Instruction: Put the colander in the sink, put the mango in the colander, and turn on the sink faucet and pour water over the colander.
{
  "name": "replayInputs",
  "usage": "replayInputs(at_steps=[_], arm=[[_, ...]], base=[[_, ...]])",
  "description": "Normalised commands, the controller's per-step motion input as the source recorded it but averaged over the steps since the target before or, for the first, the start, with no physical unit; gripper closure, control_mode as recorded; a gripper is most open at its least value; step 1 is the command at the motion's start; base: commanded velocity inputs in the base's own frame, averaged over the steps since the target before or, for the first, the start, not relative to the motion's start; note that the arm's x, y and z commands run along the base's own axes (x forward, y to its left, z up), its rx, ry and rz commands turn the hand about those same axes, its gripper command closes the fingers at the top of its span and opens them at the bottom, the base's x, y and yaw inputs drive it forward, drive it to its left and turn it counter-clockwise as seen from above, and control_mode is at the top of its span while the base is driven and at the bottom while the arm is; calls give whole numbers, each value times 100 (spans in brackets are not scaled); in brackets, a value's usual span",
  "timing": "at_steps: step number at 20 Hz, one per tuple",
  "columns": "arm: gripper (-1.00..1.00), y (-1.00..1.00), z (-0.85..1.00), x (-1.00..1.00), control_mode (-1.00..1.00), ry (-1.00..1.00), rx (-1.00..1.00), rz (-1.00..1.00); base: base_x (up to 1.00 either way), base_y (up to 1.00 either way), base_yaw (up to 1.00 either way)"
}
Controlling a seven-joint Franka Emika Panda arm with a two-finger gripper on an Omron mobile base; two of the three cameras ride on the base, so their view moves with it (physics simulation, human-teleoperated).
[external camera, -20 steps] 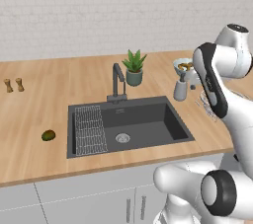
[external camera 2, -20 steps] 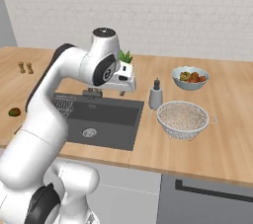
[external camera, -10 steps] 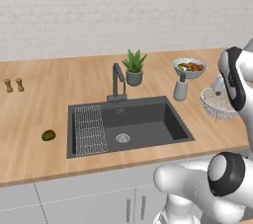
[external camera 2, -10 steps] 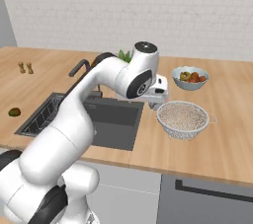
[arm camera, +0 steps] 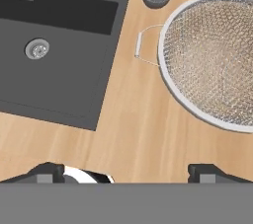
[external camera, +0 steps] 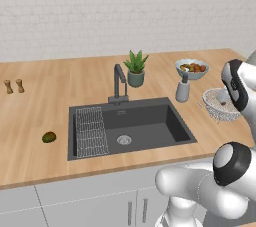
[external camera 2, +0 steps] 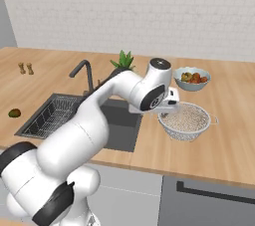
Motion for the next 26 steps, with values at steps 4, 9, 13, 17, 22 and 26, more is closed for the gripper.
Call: replayInputs(at_steps=[4, 9, 13, 17, 22, 26], arm=[[-100, 0, -45, 31, -100, 0, -4, 1], [-100, -11, -25, 41, -100, 0, -1, 0], [-100, -19, -25, 46, -100, 0, 0, 0], [-100, -21, -22, 42, -100, 0, 0, 0], [-100, -20, -22, 31, -100, 0, 0, 0], [-100, 0, -7, 19, -100, 0, -1, 0]], base=[[0, 0, 0], [0, 0, 0], [0, 0, 0], [0, 0, 0], [0, 0, 0], [0, 0, 0]])
